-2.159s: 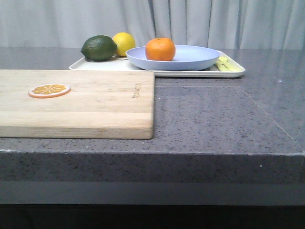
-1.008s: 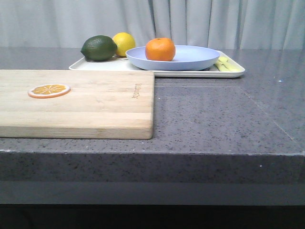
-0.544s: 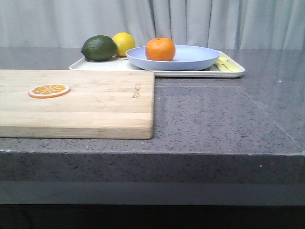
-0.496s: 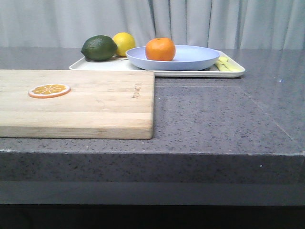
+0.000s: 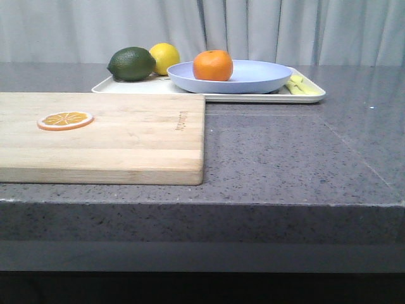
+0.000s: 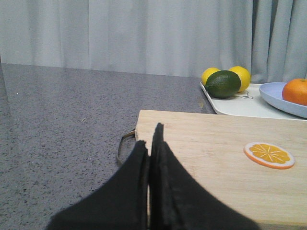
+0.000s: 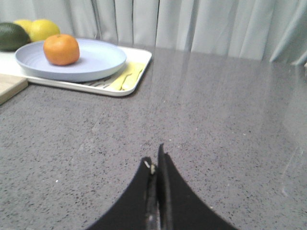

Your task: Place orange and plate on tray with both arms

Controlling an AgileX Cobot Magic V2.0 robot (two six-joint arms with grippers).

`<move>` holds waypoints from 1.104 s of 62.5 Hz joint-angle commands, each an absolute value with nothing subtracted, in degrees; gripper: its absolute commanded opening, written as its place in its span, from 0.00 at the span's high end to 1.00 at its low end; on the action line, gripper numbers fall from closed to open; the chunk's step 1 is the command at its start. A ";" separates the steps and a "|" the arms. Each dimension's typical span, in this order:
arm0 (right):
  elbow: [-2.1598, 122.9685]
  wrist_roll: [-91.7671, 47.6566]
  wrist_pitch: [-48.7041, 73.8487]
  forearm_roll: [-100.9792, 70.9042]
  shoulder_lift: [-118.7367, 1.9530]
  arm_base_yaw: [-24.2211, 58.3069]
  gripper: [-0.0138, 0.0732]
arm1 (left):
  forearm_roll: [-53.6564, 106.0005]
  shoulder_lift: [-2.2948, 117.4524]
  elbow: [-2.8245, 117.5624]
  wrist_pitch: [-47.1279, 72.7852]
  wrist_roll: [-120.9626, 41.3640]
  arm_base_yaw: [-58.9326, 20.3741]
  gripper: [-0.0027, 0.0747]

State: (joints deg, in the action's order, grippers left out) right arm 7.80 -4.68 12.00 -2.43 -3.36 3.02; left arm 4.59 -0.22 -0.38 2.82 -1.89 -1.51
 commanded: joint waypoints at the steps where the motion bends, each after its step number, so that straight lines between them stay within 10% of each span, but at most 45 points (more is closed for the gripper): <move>1: 4.70 -5.03 0.00 -2.04 -1.82 2.62 0.92 | 5.12 -1.25 -1.97 -1.87 -2.06 -1.59 0.99; 69: -0.14 -4.93 -3.60 -10.26 1.67 -0.43 0.92 | 5.12 -1.25 -1.97 -1.87 -2.06 -1.59 0.99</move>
